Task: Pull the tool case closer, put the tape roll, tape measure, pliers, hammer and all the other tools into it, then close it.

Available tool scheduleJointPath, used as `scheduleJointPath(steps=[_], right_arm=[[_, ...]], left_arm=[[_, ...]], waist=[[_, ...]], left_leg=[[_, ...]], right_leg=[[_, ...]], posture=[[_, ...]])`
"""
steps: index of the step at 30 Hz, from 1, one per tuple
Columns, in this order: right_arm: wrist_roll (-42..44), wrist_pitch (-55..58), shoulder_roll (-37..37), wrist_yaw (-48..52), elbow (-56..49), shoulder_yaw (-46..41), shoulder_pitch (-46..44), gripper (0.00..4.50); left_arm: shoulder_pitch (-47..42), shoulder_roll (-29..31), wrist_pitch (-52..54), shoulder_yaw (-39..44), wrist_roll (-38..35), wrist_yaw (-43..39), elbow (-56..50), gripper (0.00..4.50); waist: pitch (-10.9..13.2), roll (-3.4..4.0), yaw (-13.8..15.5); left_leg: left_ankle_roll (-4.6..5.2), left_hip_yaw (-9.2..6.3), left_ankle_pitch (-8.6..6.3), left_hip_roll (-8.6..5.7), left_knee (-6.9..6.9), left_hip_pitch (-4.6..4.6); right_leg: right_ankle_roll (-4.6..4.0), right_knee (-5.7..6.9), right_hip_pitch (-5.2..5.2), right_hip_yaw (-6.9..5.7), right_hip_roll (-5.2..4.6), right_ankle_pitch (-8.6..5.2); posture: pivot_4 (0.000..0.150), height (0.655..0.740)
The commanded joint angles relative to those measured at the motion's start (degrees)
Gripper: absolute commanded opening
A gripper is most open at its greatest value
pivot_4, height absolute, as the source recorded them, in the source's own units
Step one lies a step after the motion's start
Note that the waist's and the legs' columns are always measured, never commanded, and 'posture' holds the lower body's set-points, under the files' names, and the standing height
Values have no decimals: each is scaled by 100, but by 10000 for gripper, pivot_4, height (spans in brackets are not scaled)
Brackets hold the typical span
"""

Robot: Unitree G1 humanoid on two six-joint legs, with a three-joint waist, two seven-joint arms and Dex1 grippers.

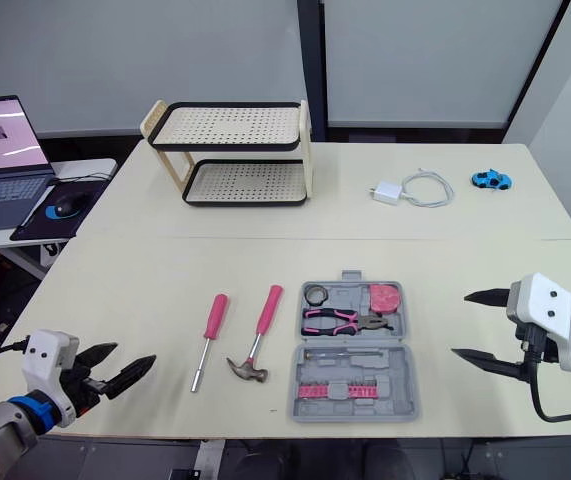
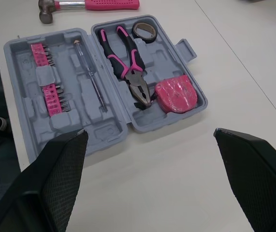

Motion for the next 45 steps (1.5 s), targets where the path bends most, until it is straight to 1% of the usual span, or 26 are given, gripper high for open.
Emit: scheduleJointPath(steps=[1,9,21,26,30,37,45], right_arm=[[108,12,-75,-15,-166,-20,-61,44562],[164,27,-89,10,-217,-10,-25,44562],[-76,-381,-133,-8,-44,32,-87,44562],[-294,-956,-78,7,125,160,-139,44562],[-226,-1091,-109,103,166,286,-203,44562],[349,-558,-251,289,-204,536,-462,44562],[535,-323,-234,238,-452,999,-901,44562]], left_arm=[[-83,-35,0,-109,-137,-21,-370,45000],[-224,-246,345,-612,-253,317,-1199,45000],[-338,-272,576,-829,-213,686,-1503,45000],[-381,-264,702,-871,-239,788,-1614,45000],[-306,-269,777,-959,-251,810,-1722,45000],[-220,-330,828,-1256,-109,949,-1844,45000],[-457,-479,1186,-1805,-4,1366,-2052,45000]], waist=[[0,0,1],[0,0,4],[0,-1,9],[0,-1,9],[0,0,8],[0,-1,17],[1,-2,66]], left_leg=[[0,-1,0,0,0,0],[0,0,0,1,0,0],[0,1,0,-1,2,0],[0,2,0,-1,2,1],[-1,1,0,-1,2,1],[-1,0,0,0,2,0],[0,0,0,-1,3,-1]], right_leg=[[0,0,0,0,0,0],[0,1,0,0,1,0],[0,1,1,0,1,0],[0,1,1,1,1,0],[0,1,1,0,2,0],[0,1,1,0,2,0],[0,0,1,-1,1,0]], posture=[[1500,7400],[1500,7400],[1500,7400],[1500,7400],[1500,7400],[1500,7400],[1500,7400]])
